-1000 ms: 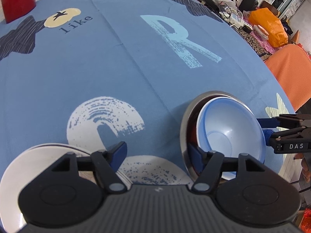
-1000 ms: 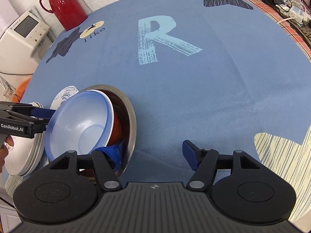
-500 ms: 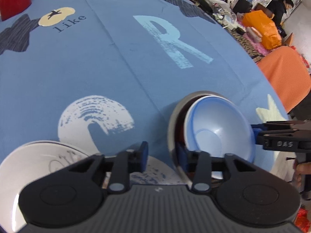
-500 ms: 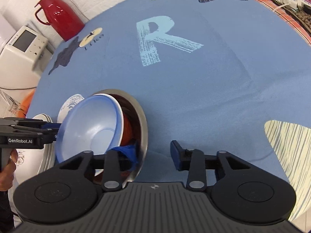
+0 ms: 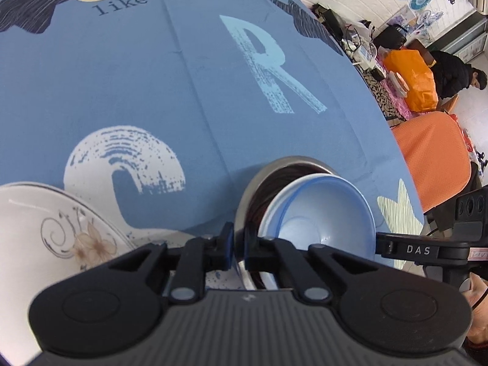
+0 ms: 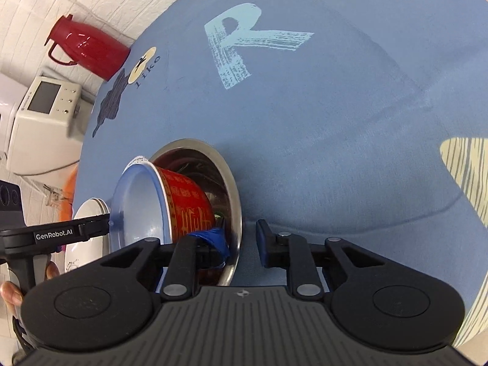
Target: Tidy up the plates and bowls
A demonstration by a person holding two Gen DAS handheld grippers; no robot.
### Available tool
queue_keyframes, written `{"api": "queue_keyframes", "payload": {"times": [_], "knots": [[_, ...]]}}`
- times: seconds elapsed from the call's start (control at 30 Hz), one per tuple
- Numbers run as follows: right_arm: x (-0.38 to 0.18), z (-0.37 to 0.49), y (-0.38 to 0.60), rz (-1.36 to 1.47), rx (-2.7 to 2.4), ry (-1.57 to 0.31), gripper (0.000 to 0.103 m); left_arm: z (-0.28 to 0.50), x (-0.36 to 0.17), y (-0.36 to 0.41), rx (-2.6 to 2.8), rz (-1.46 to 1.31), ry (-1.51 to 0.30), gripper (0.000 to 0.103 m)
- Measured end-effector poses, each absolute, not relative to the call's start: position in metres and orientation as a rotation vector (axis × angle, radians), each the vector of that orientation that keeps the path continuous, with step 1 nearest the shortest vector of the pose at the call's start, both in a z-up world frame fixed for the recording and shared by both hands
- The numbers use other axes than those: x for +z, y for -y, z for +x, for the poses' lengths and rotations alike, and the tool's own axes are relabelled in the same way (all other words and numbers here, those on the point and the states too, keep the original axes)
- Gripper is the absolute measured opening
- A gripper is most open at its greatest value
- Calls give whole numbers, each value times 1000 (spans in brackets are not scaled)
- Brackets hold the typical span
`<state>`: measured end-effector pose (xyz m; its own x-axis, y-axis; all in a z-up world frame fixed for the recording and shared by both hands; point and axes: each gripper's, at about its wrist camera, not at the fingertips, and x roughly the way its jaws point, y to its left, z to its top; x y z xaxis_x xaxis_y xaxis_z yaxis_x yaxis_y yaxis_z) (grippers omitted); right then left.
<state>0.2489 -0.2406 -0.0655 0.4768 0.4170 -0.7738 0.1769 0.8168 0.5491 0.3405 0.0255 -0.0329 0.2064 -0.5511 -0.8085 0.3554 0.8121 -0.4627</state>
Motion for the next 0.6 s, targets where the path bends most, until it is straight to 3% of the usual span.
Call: {"api": "queue_keyframes", "payload": {"times": [0.33,0.6], "knots": [[-60,250,240,620,187,-1056,0,337,-17,-24,-574,-210,-1207,0],[-18,267,209,557,230,-1050,0,335,19,-59,-533,-250,-1175,0]]}}
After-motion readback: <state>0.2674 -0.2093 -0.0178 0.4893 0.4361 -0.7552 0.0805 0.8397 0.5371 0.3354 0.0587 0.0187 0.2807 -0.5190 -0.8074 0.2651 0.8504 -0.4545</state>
